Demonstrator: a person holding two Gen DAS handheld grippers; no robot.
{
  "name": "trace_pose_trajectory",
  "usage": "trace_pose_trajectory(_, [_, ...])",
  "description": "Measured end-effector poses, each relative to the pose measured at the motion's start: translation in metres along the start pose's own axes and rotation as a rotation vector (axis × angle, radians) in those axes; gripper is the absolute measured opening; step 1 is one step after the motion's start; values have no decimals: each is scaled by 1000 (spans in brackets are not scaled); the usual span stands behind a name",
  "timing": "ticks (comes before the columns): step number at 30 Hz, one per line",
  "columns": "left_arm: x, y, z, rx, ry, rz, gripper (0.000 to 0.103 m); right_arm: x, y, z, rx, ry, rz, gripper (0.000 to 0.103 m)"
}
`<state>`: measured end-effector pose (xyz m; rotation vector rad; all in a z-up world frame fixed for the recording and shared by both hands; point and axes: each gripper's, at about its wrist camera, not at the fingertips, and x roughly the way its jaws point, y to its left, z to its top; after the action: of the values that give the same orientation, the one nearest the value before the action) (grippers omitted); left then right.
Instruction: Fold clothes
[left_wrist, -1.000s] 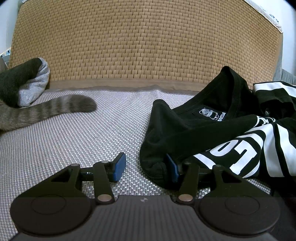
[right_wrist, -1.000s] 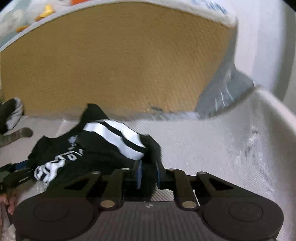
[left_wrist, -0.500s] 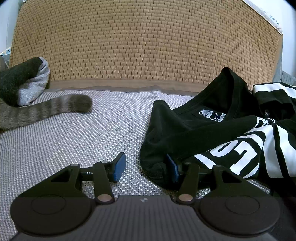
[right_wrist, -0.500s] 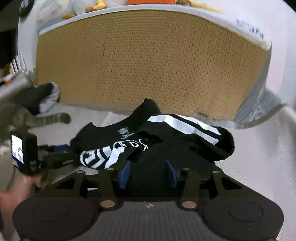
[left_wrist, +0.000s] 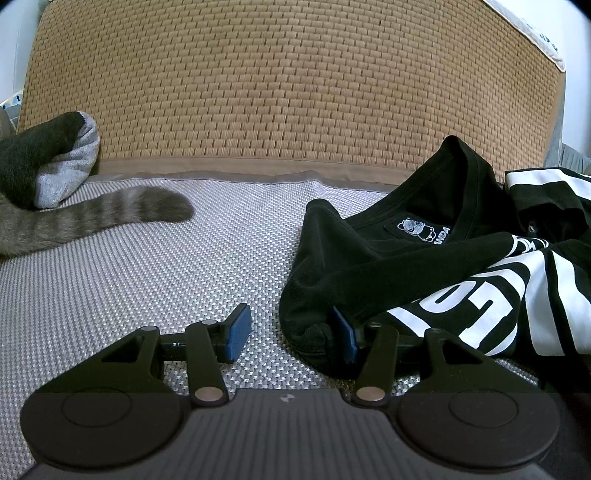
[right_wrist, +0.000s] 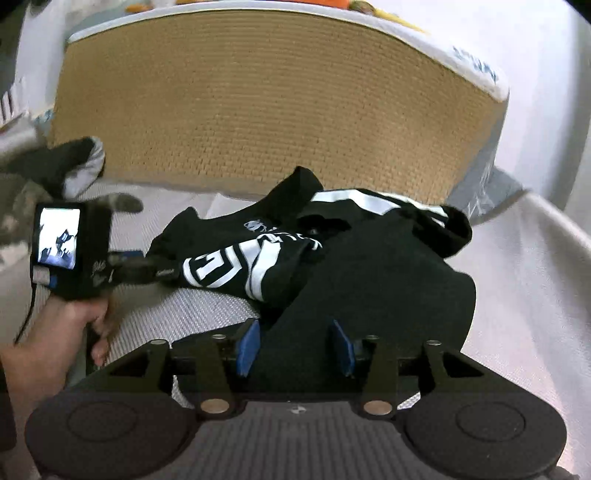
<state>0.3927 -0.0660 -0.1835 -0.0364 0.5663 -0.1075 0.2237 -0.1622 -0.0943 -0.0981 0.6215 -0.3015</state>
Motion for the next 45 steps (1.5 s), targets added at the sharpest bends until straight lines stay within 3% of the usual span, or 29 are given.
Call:
trace_pose_trajectory(7, [-1,2,-1,-3,-3,-3,53,13,3,-15,-12,7,-43,48])
trace_pose_trajectory(11, [0,4,0,-4,-1,-7,53,9,-10,-19,5,-30,-60,11])
trace_pose_trajectory(23, [0,7,1,-16,0,-19,54,-8,-97,-1,211,-93,-162,7])
trace_pose_trajectory(26, [0,7,0,-15,2,-28,59,-13,-119,5,243,-113,-194,7])
trace_pose_trajectory(34, [2,6,0,-4,7,-52,69,-32,-162,23,260,-171,-231,6])
trace_pose_trajectory(45, [2,5,0,-5,8,-59,71,-37,-203,32,250,-198,-275,1])
